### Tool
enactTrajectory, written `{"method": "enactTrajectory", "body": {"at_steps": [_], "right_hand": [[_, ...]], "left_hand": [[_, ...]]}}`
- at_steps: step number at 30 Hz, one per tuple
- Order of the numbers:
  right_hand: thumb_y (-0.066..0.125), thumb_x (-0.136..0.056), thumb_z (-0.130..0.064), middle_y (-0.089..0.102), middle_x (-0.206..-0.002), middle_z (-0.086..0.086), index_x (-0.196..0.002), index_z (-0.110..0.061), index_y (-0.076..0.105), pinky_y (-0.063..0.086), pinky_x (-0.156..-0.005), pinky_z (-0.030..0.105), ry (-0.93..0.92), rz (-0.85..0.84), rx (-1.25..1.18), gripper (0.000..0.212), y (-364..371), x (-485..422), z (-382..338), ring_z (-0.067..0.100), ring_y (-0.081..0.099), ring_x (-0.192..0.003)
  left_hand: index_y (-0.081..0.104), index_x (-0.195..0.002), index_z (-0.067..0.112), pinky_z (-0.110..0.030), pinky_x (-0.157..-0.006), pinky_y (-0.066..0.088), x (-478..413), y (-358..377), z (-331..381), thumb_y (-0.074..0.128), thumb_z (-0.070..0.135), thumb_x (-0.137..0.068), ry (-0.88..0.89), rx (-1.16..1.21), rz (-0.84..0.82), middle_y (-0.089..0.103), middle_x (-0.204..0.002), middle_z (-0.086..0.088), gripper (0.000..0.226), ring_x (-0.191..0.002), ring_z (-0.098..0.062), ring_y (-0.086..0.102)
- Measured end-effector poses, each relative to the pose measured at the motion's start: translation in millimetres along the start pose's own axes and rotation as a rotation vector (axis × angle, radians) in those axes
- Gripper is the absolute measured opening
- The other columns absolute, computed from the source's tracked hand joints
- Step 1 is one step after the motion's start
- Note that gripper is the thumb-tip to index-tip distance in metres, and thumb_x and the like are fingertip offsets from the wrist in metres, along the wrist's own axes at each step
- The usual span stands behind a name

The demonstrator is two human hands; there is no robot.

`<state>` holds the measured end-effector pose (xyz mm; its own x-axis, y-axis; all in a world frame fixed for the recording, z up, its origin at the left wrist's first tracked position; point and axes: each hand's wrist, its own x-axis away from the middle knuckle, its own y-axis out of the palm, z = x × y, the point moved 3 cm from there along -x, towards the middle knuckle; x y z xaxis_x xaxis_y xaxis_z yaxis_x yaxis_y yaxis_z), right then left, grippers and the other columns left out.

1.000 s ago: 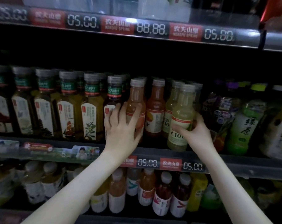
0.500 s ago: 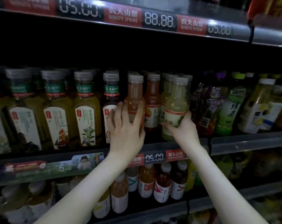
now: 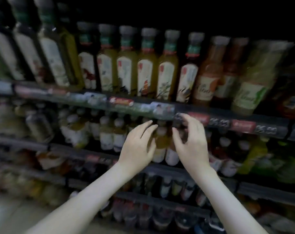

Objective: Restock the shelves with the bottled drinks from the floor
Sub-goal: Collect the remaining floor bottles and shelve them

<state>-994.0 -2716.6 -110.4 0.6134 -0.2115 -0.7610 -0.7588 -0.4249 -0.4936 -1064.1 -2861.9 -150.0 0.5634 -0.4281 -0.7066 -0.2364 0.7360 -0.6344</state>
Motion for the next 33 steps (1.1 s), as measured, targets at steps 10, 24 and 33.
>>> {"method": "enactTrajectory", "body": {"at_steps": [10, 24, 33], "right_hand": [[0.05, -0.099, -0.027, 0.049, -0.133, -0.005, -0.137, -0.02, 0.044, 0.042, -0.091, 0.022, 0.067, -0.889, -0.263, 0.039, 195.8, 155.9, -124.9, 0.011, 0.047, -0.123], [0.045, -0.095, -0.011, 0.051, -0.13, 0.012, -0.132, -0.005, 0.048, 0.036, -0.097, 0.032, -0.114, -1.573, -0.031, 0.037, 439.0, 356.9, -216.5, 0.03, 0.046, -0.124], [0.04, -0.099, -0.02, 0.041, -0.141, 0.005, -0.144, -0.017, 0.029, 0.038, -0.092, 0.028, -0.33, -1.798, 0.243, 0.046, 568.4, 496.7, -128.7, 0.023, 0.044, -0.124]], "left_hand": [[0.045, -0.138, 0.015, -0.025, -0.098, 0.037, 248.0, -115.3, -132.5, 0.05, 0.021, -0.096, -0.74, -0.216, -0.262, 0.046, -0.14, -0.001, 0.043, -0.13, -0.02, 0.042], [0.052, -0.129, 0.012, -0.034, -0.088, 0.045, 490.2, -176.1, -296.4, 0.042, 0.023, -0.092, -1.111, -0.247, -0.498, 0.056, -0.125, -0.008, 0.041, -0.111, -0.028, 0.055], [0.064, -0.107, 0.01, -0.027, -0.059, 0.054, 593.3, -83.7, -372.1, 0.044, 0.025, -0.076, -1.151, -0.212, -0.5, 0.066, -0.1, -0.007, 0.04, -0.076, -0.026, 0.066]]}}
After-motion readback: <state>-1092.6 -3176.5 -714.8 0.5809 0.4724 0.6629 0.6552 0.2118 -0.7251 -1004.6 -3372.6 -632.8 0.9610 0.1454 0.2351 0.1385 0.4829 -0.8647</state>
